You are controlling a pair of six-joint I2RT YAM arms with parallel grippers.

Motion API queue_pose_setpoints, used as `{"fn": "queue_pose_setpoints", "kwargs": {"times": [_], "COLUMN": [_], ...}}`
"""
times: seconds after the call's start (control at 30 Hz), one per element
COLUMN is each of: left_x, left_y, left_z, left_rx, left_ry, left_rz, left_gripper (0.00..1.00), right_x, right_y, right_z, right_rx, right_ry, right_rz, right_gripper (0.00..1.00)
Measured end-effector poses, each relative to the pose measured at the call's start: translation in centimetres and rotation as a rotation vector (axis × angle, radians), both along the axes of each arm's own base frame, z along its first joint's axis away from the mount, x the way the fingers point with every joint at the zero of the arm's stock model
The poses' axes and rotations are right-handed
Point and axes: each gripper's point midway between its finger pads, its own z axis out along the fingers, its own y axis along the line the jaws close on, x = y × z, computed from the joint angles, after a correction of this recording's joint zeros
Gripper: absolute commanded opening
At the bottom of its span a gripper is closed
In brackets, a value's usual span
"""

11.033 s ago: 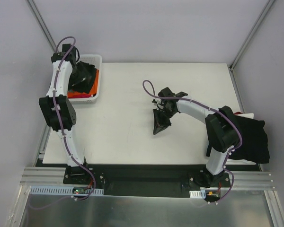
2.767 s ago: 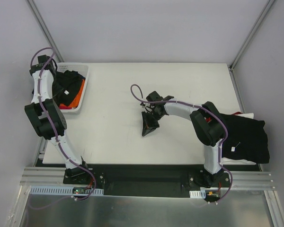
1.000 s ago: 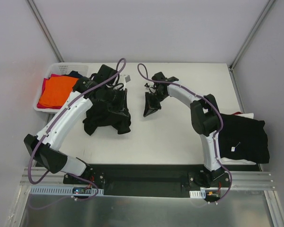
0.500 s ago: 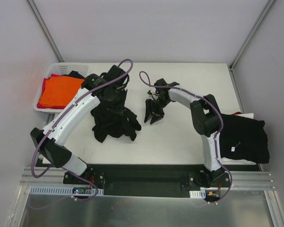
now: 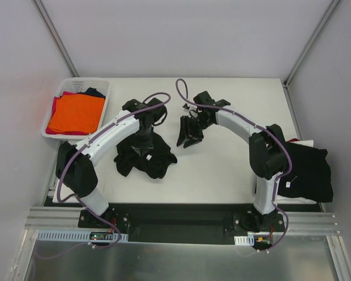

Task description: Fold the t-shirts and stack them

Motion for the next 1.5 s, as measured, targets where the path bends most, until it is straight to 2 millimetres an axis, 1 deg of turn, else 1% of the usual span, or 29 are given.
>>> {"fn": "queue_pose_setpoints", "kwargs": {"times": [0.5, 0.73, 0.93, 1.27, 1.5], "left_x": [-0.3, 0.9, 1.5, 1.0, 0.9], "left_y": [0.2, -0.7, -1.2, -0.7, -0.6], "left_z": [-0.5, 0.1, 1.5, 1.5, 1.5], "left_rx": [0.011, -0.007, -0.027, -0.007, 0.001], "left_ry": [0.012, -0.008, -0.035, -0.012, -0.007], "left_rz": [0.019, 0.02, 0.019, 0.016, 0.005], "left_gripper": [0.0, 0.0, 0.0, 0.0, 0.0], "right_x": [-3.2, -3.9, -3.4, -3.0, -2.1], "right_y": [2.4, 3.3, 3.5, 3.0, 1.5], "right_z": [-2.6, -3.9, -5.0, -6.8, -7.6], "right_rx": [-0.003, 0.004, 0.014, 0.018, 0.008], "right_ry": [0.057, 0.066, 0.056, 0.063, 0.074], "right_rz": [0.028, 0.028, 0.02, -0.015, -0.06], "right_gripper": [0.45, 0.45, 0.45, 0.45, 0.46]}}
